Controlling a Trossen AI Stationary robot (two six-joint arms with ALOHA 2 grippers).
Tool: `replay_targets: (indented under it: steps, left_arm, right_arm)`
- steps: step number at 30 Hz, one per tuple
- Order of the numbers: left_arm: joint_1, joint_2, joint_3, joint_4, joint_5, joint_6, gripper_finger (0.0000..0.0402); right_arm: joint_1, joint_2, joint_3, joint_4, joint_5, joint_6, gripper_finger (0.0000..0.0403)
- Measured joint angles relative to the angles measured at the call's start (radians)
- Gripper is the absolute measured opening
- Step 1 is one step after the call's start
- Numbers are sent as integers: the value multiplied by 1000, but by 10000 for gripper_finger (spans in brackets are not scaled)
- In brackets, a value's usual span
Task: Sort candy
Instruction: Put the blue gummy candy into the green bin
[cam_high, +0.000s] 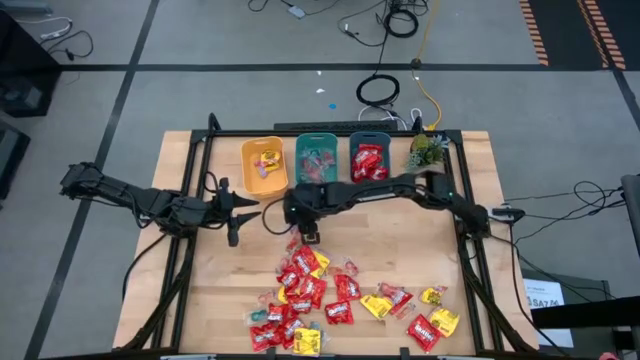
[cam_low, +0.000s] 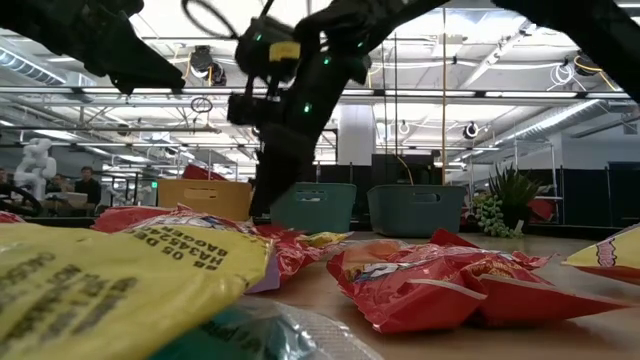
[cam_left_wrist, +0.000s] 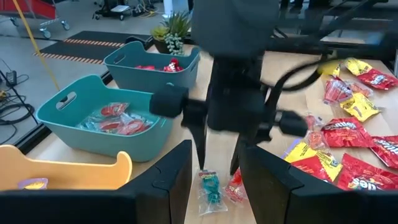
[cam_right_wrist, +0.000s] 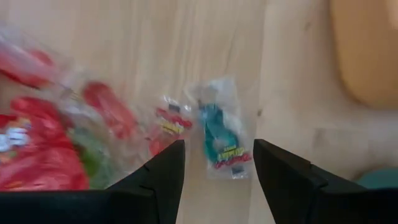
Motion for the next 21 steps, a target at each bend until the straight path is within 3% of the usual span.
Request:
replay_targets:
  steps: [9,21]
  left_arm:
    - [0,0,0,0,0,-5,141]
    - [0,0,0,0,0,-5,141]
  right_arm:
    - [0,83,44,-56,7,-6,165]
    - [8,82,43,-65,3,-5,28]
